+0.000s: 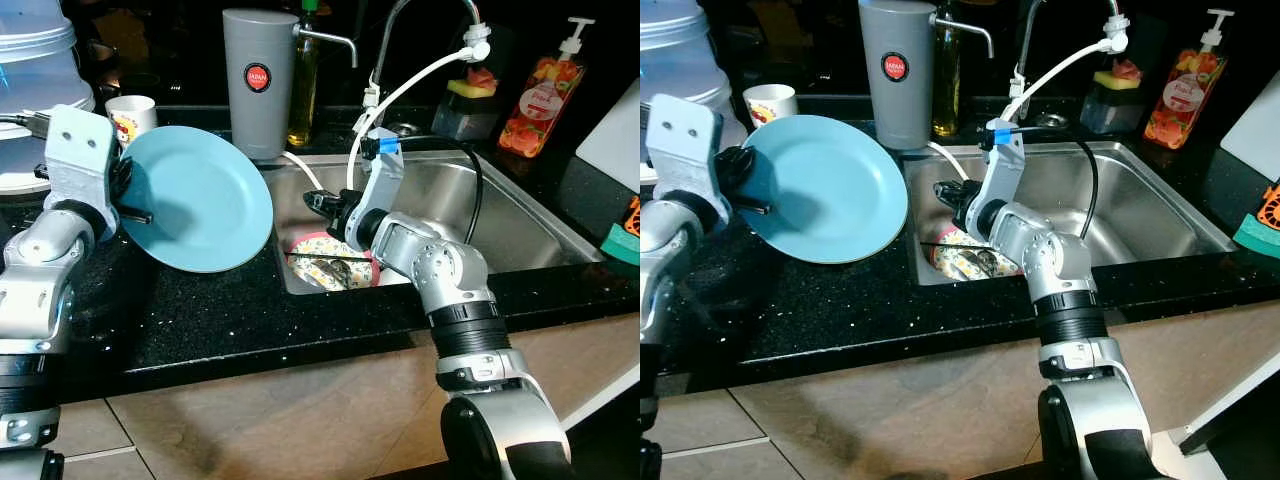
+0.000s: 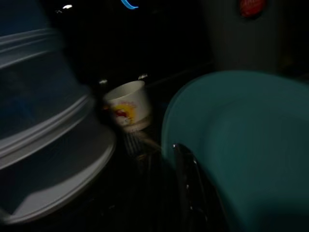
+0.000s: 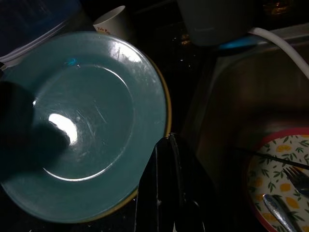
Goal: Kitchen organization
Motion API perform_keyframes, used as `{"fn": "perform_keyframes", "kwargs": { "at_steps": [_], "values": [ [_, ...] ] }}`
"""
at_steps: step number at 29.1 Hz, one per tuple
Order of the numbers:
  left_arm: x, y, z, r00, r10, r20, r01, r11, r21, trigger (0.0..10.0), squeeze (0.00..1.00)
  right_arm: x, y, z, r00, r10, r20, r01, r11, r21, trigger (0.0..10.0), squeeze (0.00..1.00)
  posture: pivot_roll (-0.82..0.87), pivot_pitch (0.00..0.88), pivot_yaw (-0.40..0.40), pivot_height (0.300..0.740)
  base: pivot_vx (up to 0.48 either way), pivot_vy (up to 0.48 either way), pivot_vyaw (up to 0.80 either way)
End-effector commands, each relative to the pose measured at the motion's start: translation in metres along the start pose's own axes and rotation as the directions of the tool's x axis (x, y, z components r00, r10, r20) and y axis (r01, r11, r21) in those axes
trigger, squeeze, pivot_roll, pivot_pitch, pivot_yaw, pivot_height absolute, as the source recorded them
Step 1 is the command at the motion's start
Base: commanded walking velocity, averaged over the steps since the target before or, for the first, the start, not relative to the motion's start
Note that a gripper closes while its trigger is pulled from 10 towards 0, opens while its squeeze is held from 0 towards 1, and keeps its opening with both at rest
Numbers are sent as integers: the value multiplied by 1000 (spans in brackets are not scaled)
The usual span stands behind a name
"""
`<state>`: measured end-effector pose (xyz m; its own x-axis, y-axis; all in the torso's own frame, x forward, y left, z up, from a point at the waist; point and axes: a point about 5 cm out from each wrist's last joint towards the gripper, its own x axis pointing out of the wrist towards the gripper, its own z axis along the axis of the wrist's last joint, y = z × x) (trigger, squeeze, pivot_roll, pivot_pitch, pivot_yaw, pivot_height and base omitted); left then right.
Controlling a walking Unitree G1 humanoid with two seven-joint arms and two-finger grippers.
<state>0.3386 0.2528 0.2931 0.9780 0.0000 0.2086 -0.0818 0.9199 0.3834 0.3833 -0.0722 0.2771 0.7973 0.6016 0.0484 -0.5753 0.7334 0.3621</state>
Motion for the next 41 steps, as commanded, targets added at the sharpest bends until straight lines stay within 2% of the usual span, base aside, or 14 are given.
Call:
{"fn": "perform_keyframes", "kwargs": {
  "at_steps": [1,4,6,15,17,23,30,33,35,36,37,39,40,41],
  "values": [
    [-1,-1,-13,998,-6,-60,9,999,51,0,0,-2,-1,1,1000,-1,7,1,1000,-18,10000,0,-14,97,-43,740,0,0,0],
    [-1,0,-14,998,3,-62,0,999,43,0,0,-2,0,0,1000,1,2,-1,1000,-20,10000,0,-14,96,-43,740,0,0,0],
    [0,1,-15,998,12,-66,-15,999,-39,0,0,-1,0,-1,1000,3,0,-3,1000,-19,10000,0,-15,97,-43,740,0,0,0],
    [0,7,-14,999,22,-50,-29,991,-131,0,0,-1,0,-1,1000,5,-1,-5,1000,-21,10000,0,-14,96,-45,740,0,0,0],
    [1,10,-10,999,42,-27,-47,975,-215,0,0,-1,0,-1,1000,5,0,-5,1000,-21,10000,0,-16,96,-45,740,0,0,0],
    [1,3,8,994,-34,105,86,832,-548,0,0,-1,1,2,1000,5,7,-5,1000,-13,10000,0,-16,91,-45,740,0,0,0],
    [1,1,18,986,-50,158,136,791,-597,0,0,-1,2,4,1000,7,12,-7,1000,-14,10000,0,-17,87,-46,740,0,0,0],
    [2,0,27,975,-58,215,186,743,-643,0,0,0,2,6,1000,7,20,-6,1000,-18,10000,0,-16,80,-45,740,0,0,0],
    [2,0,27,975,-58,215,186,743,-643,0,0,0,2,6,1000,7,20,-6,1000,-18,10000,0,-16,80,-45,740,0,0,0],
    [3,-2,34,965,-58,257,224,694,-684,0,0,-1,2,9,999,-2,36,3,1000,-19,10000,0,-17,76,-45,740,0,0,0],
    [3,-2,34,965,-58,257,224,694,-684,0,0,-1,2,9,999,-2,36,3,1000,-19,10000,0,-17,76,-45,740,0,0,0],
    [4,-7,43,946,-63,317,289,603,-744,0,0,-2,-2,18,996,-30,88,30,1000,-3,10000,0,-17,76,-45,740,0,0,0],
    [4,-7,43,946,-63,317,289,603,-744,0,0,-2,-2,18,996,-30,88,30,1000,-3,10000,0,-17,76,-45,740,0,0,0],
    [5,-10,46,938,-68,339,316,566,-761,0,0,-3,-4,22,992,-44,121,42,999,13,10000,0,-17,76,-45,740,0,0,0]
  ]
}}
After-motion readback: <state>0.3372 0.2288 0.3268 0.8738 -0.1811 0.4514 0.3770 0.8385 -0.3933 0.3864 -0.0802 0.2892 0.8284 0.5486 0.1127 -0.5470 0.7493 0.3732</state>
